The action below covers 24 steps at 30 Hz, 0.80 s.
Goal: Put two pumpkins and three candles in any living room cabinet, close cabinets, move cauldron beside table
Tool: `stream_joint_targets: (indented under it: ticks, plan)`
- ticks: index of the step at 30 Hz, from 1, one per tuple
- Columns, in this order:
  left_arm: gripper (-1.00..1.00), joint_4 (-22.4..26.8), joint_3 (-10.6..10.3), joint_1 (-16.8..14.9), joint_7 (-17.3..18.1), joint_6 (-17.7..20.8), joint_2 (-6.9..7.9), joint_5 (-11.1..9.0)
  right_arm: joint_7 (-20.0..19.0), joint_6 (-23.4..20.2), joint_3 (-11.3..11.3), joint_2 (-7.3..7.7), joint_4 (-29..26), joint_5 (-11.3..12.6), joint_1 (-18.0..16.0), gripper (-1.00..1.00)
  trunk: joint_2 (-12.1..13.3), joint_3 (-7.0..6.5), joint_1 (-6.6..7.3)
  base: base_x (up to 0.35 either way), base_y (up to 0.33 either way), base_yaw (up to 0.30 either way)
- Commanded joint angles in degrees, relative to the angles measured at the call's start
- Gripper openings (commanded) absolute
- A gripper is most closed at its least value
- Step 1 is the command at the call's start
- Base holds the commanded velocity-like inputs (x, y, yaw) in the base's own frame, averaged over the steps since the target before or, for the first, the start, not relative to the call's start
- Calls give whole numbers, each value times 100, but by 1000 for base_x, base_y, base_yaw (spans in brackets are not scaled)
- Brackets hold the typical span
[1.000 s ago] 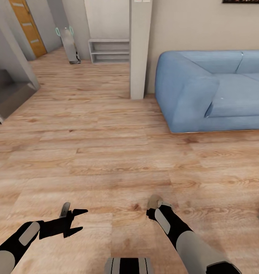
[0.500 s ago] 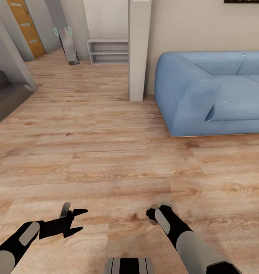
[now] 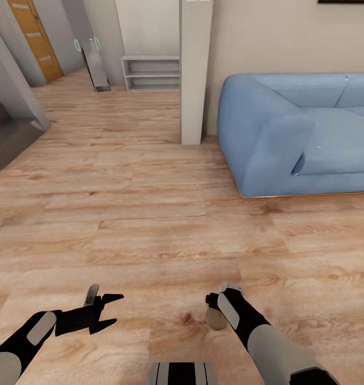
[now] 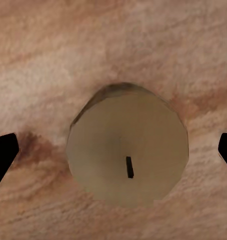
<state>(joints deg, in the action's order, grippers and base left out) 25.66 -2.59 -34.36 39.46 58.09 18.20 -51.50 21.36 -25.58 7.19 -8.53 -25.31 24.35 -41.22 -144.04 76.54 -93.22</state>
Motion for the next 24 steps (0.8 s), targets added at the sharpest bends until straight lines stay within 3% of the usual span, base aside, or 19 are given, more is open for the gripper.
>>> stream_joint_targets:
  ticks: [1,8,24]
  plan:
    - [100,0,-1,0,0,0,0,0,0,0,1,0,0,0,0,100,0,0,0,232,0,0]
    - [100,0,2,0,0,0,-2,0,0,0,1,0,0,0,0,100,0,0,0,54,0,0]
    - [100,0,1,0,0,0,-1,0,0,5,2,4,-3,-9,12,100,-21,354,-41,1,0,0]
